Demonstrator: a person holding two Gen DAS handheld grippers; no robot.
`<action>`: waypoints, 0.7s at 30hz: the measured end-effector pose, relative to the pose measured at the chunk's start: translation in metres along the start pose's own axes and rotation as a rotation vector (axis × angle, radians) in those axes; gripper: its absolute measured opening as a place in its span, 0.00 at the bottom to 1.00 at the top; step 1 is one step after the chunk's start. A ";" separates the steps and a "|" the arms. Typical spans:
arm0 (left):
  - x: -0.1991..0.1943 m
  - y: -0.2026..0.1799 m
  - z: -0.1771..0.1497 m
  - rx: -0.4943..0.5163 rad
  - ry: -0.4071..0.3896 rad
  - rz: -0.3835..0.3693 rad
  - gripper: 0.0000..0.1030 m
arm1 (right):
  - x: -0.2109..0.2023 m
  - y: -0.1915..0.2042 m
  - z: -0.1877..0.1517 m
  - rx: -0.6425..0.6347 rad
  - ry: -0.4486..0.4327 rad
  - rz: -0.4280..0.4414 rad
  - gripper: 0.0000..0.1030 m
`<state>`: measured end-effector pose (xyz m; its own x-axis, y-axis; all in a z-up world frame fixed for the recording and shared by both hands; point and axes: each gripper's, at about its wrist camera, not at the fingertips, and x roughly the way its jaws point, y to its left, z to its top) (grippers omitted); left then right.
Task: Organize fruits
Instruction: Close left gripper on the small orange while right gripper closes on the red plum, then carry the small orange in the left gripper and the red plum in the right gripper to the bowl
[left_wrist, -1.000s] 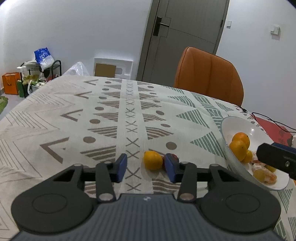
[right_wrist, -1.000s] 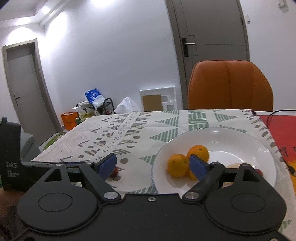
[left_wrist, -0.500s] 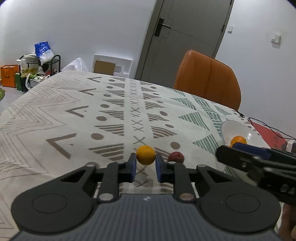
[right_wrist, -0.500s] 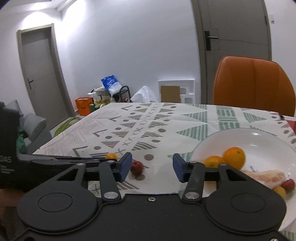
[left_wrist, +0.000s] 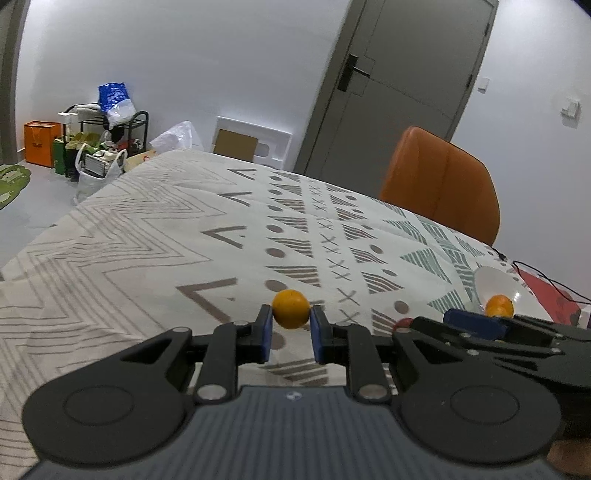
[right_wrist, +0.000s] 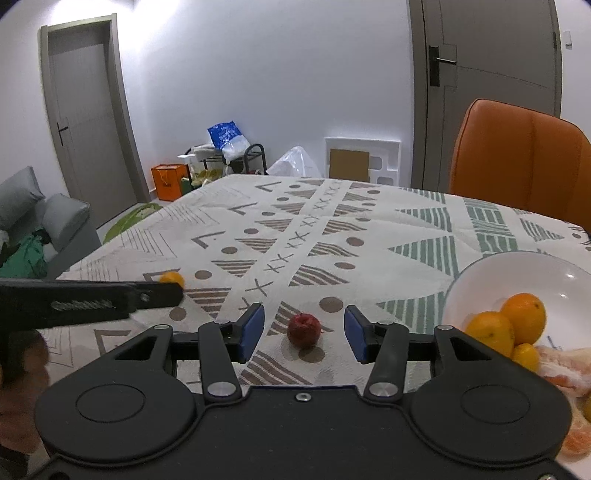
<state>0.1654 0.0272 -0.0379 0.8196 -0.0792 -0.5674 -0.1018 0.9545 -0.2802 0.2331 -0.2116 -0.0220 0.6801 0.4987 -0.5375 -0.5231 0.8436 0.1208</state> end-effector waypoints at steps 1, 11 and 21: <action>-0.001 0.002 0.000 -0.003 -0.002 0.004 0.19 | 0.002 0.001 0.000 -0.004 0.004 -0.003 0.47; -0.012 0.015 0.012 -0.021 -0.028 0.024 0.19 | 0.026 0.010 0.003 -0.034 0.056 -0.034 0.20; -0.020 0.005 0.015 -0.006 -0.051 0.008 0.19 | -0.003 0.007 0.010 -0.005 -0.004 -0.041 0.20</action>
<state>0.1572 0.0381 -0.0167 0.8463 -0.0570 -0.5296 -0.1114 0.9533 -0.2807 0.2329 -0.2049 -0.0114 0.7032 0.4643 -0.5384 -0.4974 0.8624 0.0941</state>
